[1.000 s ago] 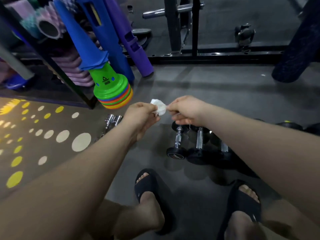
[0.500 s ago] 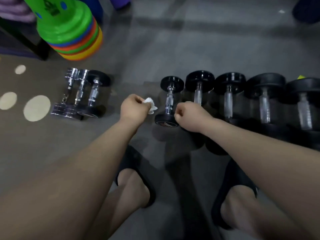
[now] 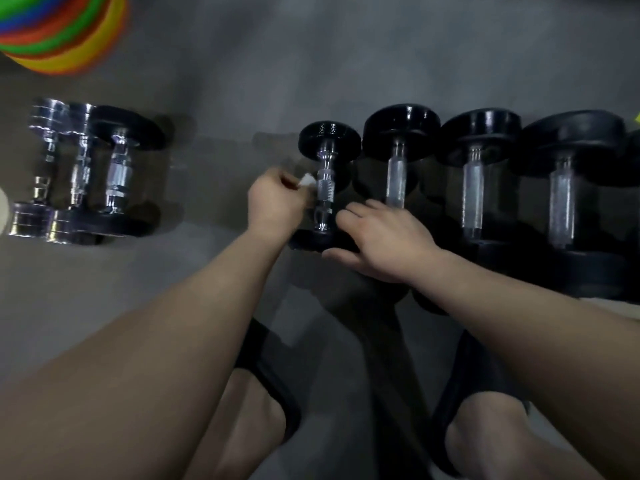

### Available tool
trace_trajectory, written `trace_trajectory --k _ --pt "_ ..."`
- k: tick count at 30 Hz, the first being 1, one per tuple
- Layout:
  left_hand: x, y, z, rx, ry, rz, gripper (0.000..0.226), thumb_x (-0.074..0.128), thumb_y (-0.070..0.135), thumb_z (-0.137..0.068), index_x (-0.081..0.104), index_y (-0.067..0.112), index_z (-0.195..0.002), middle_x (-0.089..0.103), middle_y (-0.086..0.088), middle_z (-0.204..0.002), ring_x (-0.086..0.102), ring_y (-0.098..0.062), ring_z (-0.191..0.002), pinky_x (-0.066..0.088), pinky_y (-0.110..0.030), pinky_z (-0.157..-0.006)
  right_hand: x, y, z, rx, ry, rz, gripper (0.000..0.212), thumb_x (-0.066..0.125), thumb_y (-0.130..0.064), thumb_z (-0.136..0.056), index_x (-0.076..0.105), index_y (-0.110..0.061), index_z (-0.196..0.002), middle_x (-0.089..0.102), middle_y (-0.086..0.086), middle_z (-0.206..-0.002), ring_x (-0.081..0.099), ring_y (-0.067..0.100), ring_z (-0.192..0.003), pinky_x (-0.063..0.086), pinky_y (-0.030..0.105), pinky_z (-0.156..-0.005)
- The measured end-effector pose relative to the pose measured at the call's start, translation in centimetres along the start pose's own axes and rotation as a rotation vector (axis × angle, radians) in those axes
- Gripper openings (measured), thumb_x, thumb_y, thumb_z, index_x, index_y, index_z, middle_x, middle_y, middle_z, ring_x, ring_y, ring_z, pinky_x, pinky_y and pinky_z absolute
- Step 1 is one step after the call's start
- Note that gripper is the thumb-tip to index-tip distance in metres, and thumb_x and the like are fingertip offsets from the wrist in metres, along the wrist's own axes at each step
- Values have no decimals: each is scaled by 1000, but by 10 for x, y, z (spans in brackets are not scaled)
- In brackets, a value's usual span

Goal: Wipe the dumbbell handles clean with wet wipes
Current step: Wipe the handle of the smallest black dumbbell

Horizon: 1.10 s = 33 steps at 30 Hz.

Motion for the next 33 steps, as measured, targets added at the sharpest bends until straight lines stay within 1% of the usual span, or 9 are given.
trace_trajectory --k 4,8,12,16,19,24,27,30,33 --pt "18 -6 4 -19 -66 170 30 78 42 -82 67 14 -76 72 -2 -71 70 -22 -68 60 -41 -70 4 3 -1 -7 13 5 54 42 -74 -90 54 -25 -109 60 -5 -112 56 23 -104 44 36 -72" --pt "22 -5 4 -23 -55 211 24 80 34 -84 71 13 -76 71 -2 -68 60 -9 -56 54 -31 -61 4 3 -1 -18 46 23 53 42 -73 -90 54 -24 -107 62 -6 -110 57 23 -101 39 35 -68" --pt "18 -6 8 13 -107 196 23 78 35 -85 74 13 -79 73 -2 -70 63 -9 -61 54 -31 -64 4 1 0 -10 47 7 52 44 -73 -88 54 -26 -108 61 -6 -110 56 22 -104 34 34 -67" --pt "12 -10 8 47 -193 168 19 75 30 -88 76 12 -88 74 3 -77 64 -3 -66 51 -20 -66 3 1 -1 -21 81 4 51 44 -73 -88 55 -27 -107 61 -6 -107 57 23 -103 36 34 -66" --pt "19 -5 4 107 -122 51 3 76 18 -83 75 21 -82 74 7 -80 68 -4 -75 51 -19 -73 7 3 -1 -29 124 2 50 47 -72 -86 56 -26 -104 62 -5 -102 59 25 -98 40 34 -65" --pt "31 13 -27 58 -66 196 14 82 24 -77 73 24 -66 74 4 -72 67 -7 -69 58 -35 -77 11 4 1 -37 192 -2 50 51 -71 -85 58 -24 -101 63 -4 -97 61 26 -91 38 33 -61" --pt "28 7 -25 128 -97 58 20 74 40 -83 79 22 -77 74 5 -72 65 -3 -69 55 -30 -74 11 4 1 -54 219 -11 50 52 -69 -84 59 -23 -101 63 -3 -96 61 27 -90 40 33 -60" --pt "29 2 -13 128 -86 45 15 75 32 -85 81 24 -96 74 12 -79 69 2 -79 56 -23 -80 11 4 3 -54 223 -24 49 52 -68 -84 59 -22 -99 63 -2 -95 61 28 -89 46 36 -61" --pt "39 14 -22 53 25 151 3 76 24 -78 78 24 -75 74 7 -72 72 -7 -76 58 -32 -77 12 3 2 -40 243 -29 49 53 -68 -83 59 -22 -97 62 -1 -92 60 28 -87 45 36 -60"
Point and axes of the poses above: each hand's wrist, its own z-axis away from the middle knuckle, its own x-axis out of the palm, y = z × x, the point moved 2 cm from there along -z, towards the middle knuckle
